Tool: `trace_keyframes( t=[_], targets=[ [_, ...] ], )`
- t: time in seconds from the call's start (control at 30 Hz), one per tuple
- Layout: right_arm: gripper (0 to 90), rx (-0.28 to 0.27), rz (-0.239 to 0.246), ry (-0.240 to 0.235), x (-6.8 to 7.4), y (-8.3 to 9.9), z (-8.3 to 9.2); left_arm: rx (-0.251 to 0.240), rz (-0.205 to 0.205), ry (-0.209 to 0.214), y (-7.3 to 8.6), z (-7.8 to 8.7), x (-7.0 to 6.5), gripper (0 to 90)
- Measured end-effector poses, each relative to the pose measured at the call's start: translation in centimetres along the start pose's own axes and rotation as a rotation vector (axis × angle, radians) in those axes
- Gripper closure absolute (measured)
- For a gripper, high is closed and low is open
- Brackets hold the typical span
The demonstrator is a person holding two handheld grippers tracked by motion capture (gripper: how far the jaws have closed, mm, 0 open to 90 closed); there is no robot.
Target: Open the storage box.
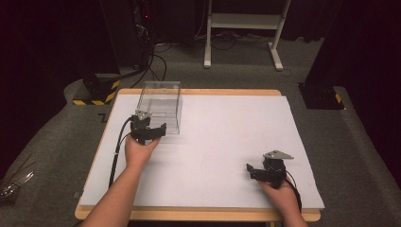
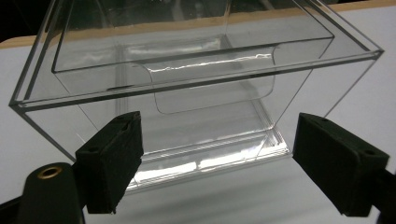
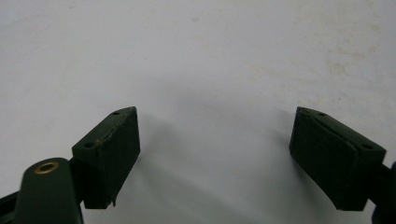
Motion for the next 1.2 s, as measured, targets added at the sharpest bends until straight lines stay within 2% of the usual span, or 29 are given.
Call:
trace_keyframes(
  t=[0.23,0.3,0.33,0.43,0.7,0.83,0.97,1.2],
  targets=[
    [16.2,-0.001,-0.002,-0.001,0.0,0.0,0.0,0.000,-0.012,-0.039,-0.6,-0.7,-0.2,16.7],
    [16.1,-0.002,-0.002,-0.003,0.0,0.0,0.0,-0.006,-0.001,-0.050,-0.9,-0.8,-0.1,16.8],
    [16.1,-0.002,-0.003,-0.003,0.0,0.0,0.0,-0.008,0.031,-0.046,-1.0,-1.0,-0.1,16.8],
    [16.2,-0.002,-0.001,-0.003,0.0,0.0,0.0,-0.015,0.039,-0.072,-1.1,-1.2,0.0,16.9],
    [16.2,-0.002,-0.002,-0.002,0.0,0.0,0.0,-0.029,0.054,-0.100,-1.1,-1.5,-0.3,18.0],
    [16.1,-0.002,-0.002,-0.002,0.0,0.0,0.0,-0.031,0.046,-0.127,-0.9,-1.5,-0.3,22.8],
    [16.2,-0.002,-0.002,-0.002,0.0,0.0,0.0,-0.042,0.023,-0.130,-0.9,-1.4,-0.7,31.9],
    [16.1,-0.001,-0.002,-0.002,0.0,0.0,0.0,-0.042,0.008,-0.139,-0.8,-1.3,-0.7,32.4]
  ],
)
Point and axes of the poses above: each handheld gripper's, and its own axes: z roughly backward along the jaws, y roughly out of its underside, x roughly to its left, the point moved 9 cm from there along -z, roughly forward along the jaws, and after that the axes turned 11 degrees about z, right-handed, at the moved point
